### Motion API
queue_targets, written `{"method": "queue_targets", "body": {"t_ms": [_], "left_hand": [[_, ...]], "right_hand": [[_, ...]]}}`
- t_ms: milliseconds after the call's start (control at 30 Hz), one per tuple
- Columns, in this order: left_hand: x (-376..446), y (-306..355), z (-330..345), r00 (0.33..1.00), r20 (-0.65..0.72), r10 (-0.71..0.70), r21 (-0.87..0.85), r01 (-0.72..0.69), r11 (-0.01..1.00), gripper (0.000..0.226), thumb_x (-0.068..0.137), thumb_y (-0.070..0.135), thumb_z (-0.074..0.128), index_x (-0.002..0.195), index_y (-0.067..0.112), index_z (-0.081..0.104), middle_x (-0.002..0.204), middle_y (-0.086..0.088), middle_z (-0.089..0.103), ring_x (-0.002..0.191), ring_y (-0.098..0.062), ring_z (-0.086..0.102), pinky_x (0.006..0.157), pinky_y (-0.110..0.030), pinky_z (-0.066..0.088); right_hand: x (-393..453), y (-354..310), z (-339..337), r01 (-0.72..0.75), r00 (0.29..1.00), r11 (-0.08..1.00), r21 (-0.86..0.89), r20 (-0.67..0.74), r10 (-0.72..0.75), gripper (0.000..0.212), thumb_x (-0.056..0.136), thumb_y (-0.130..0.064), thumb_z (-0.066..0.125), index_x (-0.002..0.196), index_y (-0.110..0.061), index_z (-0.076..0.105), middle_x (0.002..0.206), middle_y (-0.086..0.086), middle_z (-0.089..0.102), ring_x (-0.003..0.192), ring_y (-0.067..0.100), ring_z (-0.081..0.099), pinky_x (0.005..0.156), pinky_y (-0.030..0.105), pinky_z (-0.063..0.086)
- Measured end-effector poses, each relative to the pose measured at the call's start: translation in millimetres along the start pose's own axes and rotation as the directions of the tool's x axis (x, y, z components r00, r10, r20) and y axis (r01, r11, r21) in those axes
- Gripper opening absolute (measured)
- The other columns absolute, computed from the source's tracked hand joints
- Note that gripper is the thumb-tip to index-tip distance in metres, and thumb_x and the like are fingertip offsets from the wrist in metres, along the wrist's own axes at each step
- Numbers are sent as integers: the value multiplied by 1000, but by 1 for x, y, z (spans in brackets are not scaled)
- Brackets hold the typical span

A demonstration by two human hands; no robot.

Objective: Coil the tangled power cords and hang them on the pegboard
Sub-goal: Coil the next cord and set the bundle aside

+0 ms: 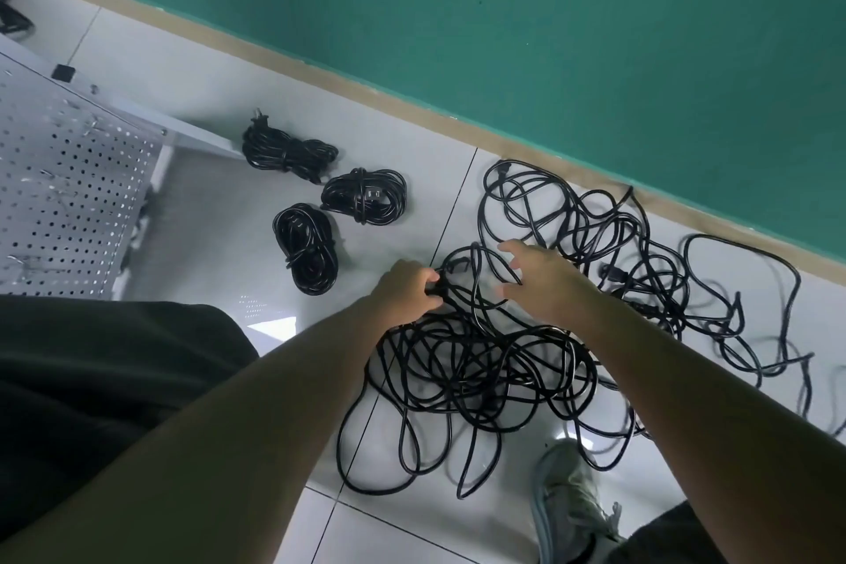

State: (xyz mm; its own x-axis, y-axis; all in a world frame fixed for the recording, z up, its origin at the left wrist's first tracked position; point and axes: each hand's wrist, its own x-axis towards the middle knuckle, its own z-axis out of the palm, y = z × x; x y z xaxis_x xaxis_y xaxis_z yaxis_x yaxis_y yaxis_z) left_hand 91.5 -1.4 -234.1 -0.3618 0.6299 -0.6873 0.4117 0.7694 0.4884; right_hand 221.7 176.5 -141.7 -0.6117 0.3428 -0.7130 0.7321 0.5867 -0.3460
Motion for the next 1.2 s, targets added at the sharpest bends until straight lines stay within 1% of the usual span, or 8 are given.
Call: {"method": "queue_targets", "body": {"t_ms": [233,400,567,767,900,967,1067,1200], "left_hand": [[-15,47,-60,999,-38,8,-234,-16,972,24,100,18,66,122,10,73,95,-3,75,62,0,62,61,-13,49],[-56,104,-110,998,-29,62,-450,-68,891,11,97,5,68,102,9,76,106,-16,73,91,-36,75,92,-52,60],[-128,168,-154,979,-25,200,-501,-185,845,28,101,-8,49,120,0,69,105,-13,68,76,-17,72,65,-20,60],[-210,200,-183,937,-99,336,-516,-337,788,33,94,-18,53,122,-5,64,105,-13,62,79,-17,73,71,-22,60],[-254,206,-189,897,-166,410,-601,-422,679,37,93,-18,59,129,-8,59,102,-11,60,76,-15,76,78,-25,62],[-271,208,-193,871,-218,440,-620,-472,627,35,95,-13,60,130,-8,60,101,-11,61,77,-15,76,81,-25,62],[-288,209,-199,820,-337,463,-531,-571,626,25,99,0,64,124,0,67,91,-10,60,76,-16,72,81,-27,62],[-286,205,-206,667,-553,498,-40,-619,785,22,94,45,69,84,26,73,70,-1,51,81,-18,53,76,-33,44]], "right_hand": [[-31,-12,-28,-1,999,994,107,-36,4,66,95,-35,69,153,-30,38,141,2,57,115,22,60,103,38,48],[-76,-32,-46,13,995,963,270,-98,14,70,92,-37,73,153,-33,39,139,-5,58,113,16,63,106,37,48],[-131,-54,-61,58,996,834,549,-89,-11,62,90,-29,78,144,-23,50,127,-4,63,117,16,62,105,34,48],[-204,-76,-69,243,965,669,703,-242,-97,26,90,-8,76,112,-14,64,118,9,69,111,20,66,106,29,49],[-250,-96,-73,357,914,666,656,-393,-103,12,95,-7,70,94,-15,60,99,11,70,91,17,66,79,10,48],[-269,-104,-78,415,861,680,604,-503,-79,15,98,-7,65,88,-15,57,94,17,71,84,16,66,75,15,46],[-291,-114,-88,482,770,735,477,-631,-96,9,101,-9,59,92,-12,60,84,3,72,79,17,67,82,34,53],[-315,-122,-113,533,661,757,378,-745,-93,19,105,-7,50,92,-17,62,79,-2,66,80,23,65,87,52,55]]}}
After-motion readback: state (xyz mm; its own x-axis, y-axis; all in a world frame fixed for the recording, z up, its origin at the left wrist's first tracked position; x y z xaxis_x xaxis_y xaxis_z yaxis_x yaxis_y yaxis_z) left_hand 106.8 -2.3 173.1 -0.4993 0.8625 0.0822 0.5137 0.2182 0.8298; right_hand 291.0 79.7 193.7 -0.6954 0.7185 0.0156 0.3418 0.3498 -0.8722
